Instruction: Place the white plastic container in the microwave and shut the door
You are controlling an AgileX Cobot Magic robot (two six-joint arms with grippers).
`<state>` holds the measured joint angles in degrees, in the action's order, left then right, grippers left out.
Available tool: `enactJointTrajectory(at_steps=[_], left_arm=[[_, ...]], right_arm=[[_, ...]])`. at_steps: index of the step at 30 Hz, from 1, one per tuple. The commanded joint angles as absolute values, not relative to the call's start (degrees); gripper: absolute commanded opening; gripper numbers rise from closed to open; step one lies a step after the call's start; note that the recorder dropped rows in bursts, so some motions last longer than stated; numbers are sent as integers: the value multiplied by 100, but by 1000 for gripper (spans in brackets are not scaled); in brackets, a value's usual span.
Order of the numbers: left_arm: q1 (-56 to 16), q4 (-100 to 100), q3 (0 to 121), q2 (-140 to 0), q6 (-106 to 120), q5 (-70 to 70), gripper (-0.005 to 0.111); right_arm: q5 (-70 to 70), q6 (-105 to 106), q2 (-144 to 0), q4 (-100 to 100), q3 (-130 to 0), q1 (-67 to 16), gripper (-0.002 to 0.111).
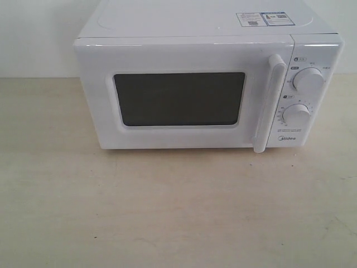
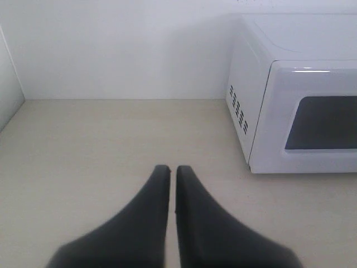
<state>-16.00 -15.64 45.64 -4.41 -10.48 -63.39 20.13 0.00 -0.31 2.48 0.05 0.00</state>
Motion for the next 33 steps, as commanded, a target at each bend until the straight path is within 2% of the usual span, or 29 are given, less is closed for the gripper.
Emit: enactJointTrajectory(at_steps=[1,13,21,28,33], left_arm=[[-1575,-1590,4539,-441,-1048,-6311,4],[-1575,-1500,4515,-441,-1158,-5979,4],[-1548,-1728,3224,-441,-1023,-1974,4],[-832,-1178,1485,-441,-1842,-72,4],[-115,-749,686,-441,-3190,210,4]], right_arm=[[1993,31,0,269,0,16,0],[1957,0,0,255,0,16,0],[1957,0,0,255,0,16,0],[1957,0,0,255,0,16,0],[1957,0,0,255,0,16,0]])
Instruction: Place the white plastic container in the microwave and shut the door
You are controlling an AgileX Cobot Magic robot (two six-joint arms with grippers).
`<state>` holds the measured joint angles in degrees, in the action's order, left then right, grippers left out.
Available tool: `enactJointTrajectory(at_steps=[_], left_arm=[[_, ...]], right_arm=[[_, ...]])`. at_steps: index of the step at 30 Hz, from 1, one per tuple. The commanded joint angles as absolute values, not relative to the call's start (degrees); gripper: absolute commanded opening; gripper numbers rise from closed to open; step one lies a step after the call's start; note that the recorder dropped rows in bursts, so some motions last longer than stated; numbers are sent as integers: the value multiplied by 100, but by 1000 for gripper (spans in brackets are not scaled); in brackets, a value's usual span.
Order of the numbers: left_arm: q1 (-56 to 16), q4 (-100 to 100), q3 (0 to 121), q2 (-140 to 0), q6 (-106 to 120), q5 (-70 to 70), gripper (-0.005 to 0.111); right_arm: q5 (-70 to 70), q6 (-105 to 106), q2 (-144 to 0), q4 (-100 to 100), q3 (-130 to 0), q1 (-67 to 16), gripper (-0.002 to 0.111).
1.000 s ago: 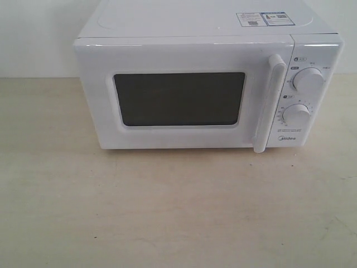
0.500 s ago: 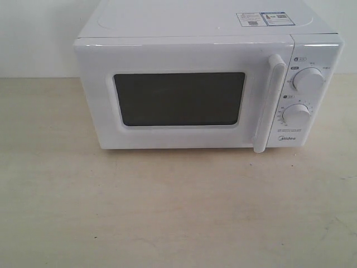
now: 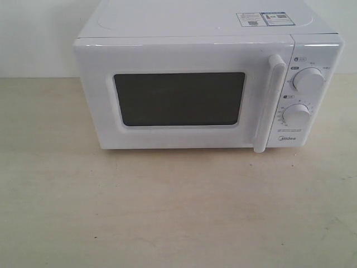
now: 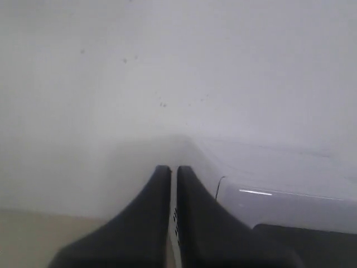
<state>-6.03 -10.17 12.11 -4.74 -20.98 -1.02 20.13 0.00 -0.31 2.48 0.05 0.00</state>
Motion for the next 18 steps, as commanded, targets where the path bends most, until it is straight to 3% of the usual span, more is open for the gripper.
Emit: enactJointTrajectory(at_steps=[1,11,18], left_arm=[[9,-749,561,-441,-3423,210,4],[219,-1490,0,-441,-3640,-34,4],[-19,-2447,0,-441,-1496,-534,4]], right_arm=[[1957,0,0,255,0,16,0],[1957,0,0,255,0,16,0],[1957,0,0,255,0,16,0]])
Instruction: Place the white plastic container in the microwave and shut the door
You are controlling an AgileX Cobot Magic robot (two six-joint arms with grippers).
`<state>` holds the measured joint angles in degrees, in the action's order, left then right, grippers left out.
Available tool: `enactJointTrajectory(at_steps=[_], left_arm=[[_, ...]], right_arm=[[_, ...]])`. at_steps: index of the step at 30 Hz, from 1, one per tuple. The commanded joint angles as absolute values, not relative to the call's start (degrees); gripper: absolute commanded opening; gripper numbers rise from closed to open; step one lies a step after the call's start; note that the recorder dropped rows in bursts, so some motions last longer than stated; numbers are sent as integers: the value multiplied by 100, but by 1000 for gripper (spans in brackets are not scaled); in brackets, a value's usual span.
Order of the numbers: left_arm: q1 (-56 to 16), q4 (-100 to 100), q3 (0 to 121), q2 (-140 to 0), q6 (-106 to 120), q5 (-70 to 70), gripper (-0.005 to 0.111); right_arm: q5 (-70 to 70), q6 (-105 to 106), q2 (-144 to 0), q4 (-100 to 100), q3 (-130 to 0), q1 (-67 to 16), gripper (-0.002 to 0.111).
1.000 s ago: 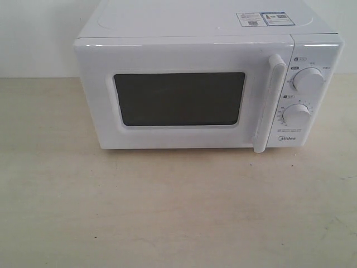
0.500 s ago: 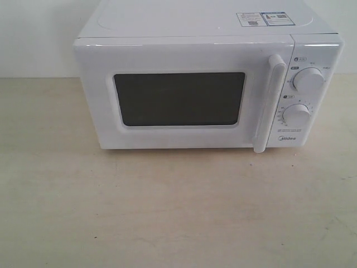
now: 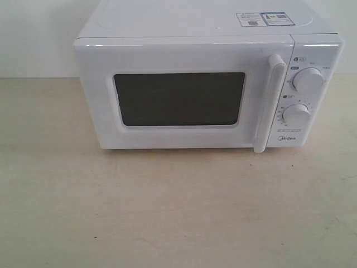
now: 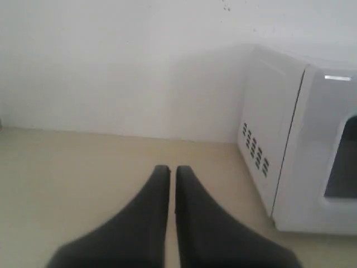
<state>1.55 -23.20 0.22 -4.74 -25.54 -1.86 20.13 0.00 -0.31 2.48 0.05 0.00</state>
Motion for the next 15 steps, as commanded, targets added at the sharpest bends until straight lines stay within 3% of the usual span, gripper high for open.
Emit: enactJointTrajectory(at_steps=[1,11,15], left_arm=[[-55,-2305,0,-441,-1330,-751,4],[-59,689,0,-441,334,-1555,4],[-59,829,0,-441,627,-1651,4]], right_arm=[[1957,0,0,255,0,16,0],[1978,0,0,271,0,16,0],[1978,0,0,271,0,16,0]])
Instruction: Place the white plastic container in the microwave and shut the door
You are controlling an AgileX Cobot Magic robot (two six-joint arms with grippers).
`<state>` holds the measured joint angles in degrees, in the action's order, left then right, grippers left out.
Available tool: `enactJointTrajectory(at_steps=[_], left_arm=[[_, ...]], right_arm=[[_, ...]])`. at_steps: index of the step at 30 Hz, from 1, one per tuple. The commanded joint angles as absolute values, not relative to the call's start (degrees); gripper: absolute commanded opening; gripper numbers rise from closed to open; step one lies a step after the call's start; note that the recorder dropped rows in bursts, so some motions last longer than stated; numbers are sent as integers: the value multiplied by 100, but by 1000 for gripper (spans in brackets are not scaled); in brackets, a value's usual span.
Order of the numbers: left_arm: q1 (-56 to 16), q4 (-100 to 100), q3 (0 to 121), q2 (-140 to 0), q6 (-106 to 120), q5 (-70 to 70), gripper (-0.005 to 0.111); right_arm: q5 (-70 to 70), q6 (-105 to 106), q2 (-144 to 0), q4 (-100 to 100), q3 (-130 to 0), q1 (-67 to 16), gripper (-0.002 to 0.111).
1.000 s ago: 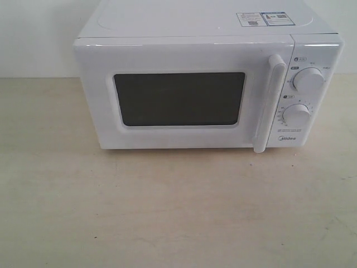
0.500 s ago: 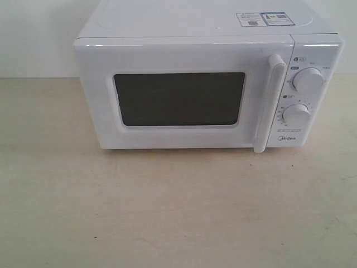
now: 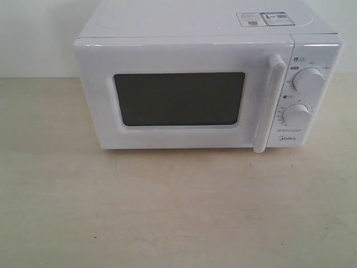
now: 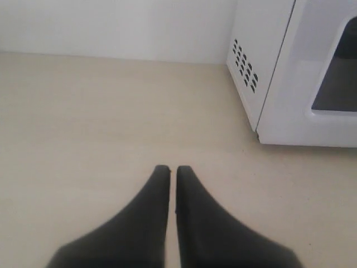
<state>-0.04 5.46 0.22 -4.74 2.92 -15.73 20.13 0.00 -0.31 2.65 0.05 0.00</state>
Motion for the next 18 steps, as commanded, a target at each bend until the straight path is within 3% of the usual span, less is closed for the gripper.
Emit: enactJointTrajectory(at_steps=[1,18], left_arm=[[-59,809,0,-441,627,-1639,4],[-59,815,0,-267,349,-1650,4]], right_arm=[[1978,0,0,271,0,16,0],[1978,0,0,271,0,16,0]])
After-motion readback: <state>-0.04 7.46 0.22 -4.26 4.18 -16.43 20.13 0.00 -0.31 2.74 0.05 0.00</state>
